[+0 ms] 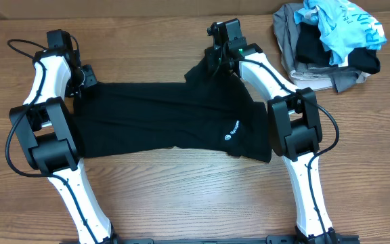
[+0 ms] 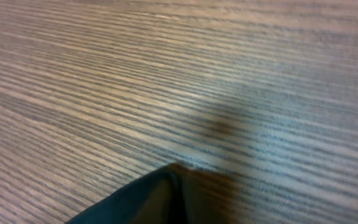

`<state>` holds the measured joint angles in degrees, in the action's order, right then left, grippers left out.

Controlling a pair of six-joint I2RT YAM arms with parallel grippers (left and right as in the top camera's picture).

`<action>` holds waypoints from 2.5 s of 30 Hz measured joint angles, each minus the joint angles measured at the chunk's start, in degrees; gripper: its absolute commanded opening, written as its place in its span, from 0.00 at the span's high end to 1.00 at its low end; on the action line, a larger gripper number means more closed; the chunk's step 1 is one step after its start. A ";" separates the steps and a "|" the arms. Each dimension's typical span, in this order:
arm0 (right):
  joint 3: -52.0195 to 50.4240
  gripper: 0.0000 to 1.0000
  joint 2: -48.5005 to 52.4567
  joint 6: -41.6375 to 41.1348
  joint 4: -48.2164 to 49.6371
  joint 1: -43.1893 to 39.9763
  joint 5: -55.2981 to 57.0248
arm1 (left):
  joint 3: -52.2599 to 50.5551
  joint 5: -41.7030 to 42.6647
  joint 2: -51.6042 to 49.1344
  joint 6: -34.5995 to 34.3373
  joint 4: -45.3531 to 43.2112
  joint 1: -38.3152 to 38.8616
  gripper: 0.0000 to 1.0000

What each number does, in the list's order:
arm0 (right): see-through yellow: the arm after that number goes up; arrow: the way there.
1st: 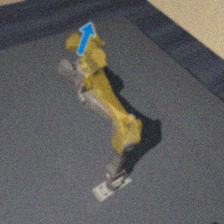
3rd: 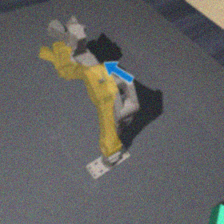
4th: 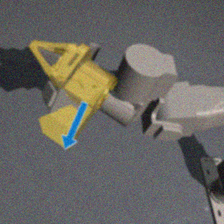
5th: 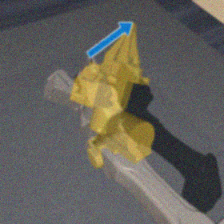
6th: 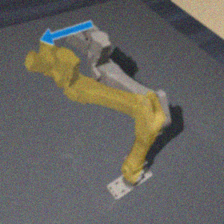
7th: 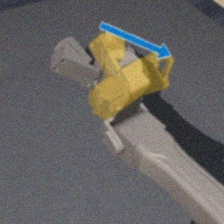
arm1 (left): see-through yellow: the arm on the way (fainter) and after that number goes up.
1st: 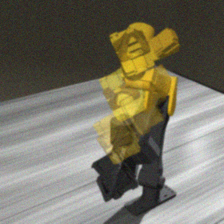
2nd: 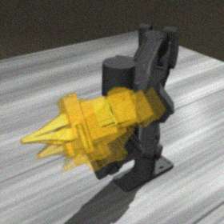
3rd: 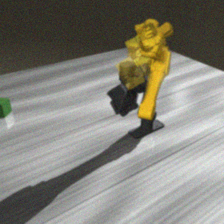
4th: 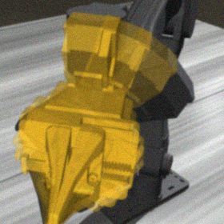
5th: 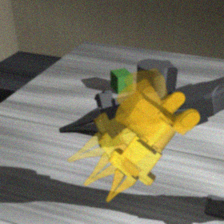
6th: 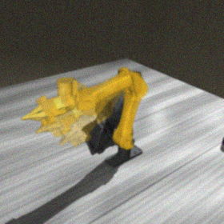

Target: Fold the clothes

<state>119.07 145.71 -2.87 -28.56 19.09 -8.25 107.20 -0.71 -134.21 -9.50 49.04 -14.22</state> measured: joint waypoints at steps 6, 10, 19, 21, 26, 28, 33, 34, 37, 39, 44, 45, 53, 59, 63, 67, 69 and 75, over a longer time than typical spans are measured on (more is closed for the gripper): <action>0.00 0.96 0.00 -0.11 -1.05 -0.39 -0.50 | 0.00 0.02 -0.07 0.00 -0.02 0.00 0.96; 0.02 0.96 -0.33 -0.09 -1.05 -1.09 -0.52 | 1.07 0.04 -0.42 0.00 0.44 0.00 0.96; 9.64 0.96 -2.01 -0.13 -8.11 -3.26 -2.25 | 12.76 1.77 -1.25 0.00 5.90 0.00 0.96; 12.83 0.96 -2.45 -0.13 -12.59 -3.41 -3.08 | 14.80 1.84 -1.25 0.00 7.52 0.00 0.96; 22.84 0.96 -3.78 -0.07 -33.35 -3.34 -5.38 | 17.31 1.99 -1.25 0.55 12.28 0.00 0.95; 26.67 0.96 -4.48 -0.09 -43.19 -3.30 -6.03 | 17.70 1.46 -1.25 1.60 14.60 0.00 0.96; 34.12 0.96 -7.08 -0.13 -64.41 -3.30 -7.02 | 17.79 -2.47 -1.25 3.21 20.35 0.00 0.96; 35.06 0.96 -7.82 -0.13 -67.60 -3.30 -7.74 | 17.79 -3.30 -1.25 3.45 21.40 0.00 0.96; 35.17 0.96 -8.72 -0.17 -68.41 -3.15 -9.64 | 17.79 -5.18 -1.25 3.74 24.65 0.00 0.96; 34.38 0.96 -8.74 -0.55 -68.39 -2.78 -10.69 | 17.79 -5.90 -1.25 3.74 26.73 -0.02 0.96; 27.47 0.96 -8.76 -3.82 -68.50 -0.44 -10.60 | 17.66 -7.02 -1.25 3.76 29.35 -0.22 0.96; 25.99 0.96 -8.76 -4.76 -68.48 0.20 -10.05 | 17.64 -7.10 -1.25 3.76 29.68 -0.31 0.96; 20.24 0.96 -8.74 -10.95 -68.52 4.00 -6.40 | 17.11 -9.20 -1.25 3.91 31.36 -1.60 0.96; 16.37 0.96 -9.29 -16.35 -68.54 5.99 -0.68 | 17.00 -10.14 -1.25 3.91 32.65 -1.64 0.96; 13.05 0.96 -10.32 -19.78 -68.50 6.75 2.51 | 16.96 -10.29 -1.25 3.91 33.05 -1.64 0.96; 7.76 0.96 -13.35 -22.80 -67.89 7.67 5.99 | 16.68 -10.25 -1.25 3.91 34.60 -1.64 0.96; 4.66 0.96 -15.43 -23.76 -66.71 8.28 6.99 | 15.91 -10.16 -1.25 3.93 35.23 -1.64 0.96; -5.70 0.89 -18.91 -24.09 -61.68 9.03 6.14 | 11.10 -10.05 -1.25 4.11 35.45 -1.64 0.76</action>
<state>113.36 126.80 -26.96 -90.24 28.12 -2.11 118.30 -10.76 -135.46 -5.39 84.49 -15.86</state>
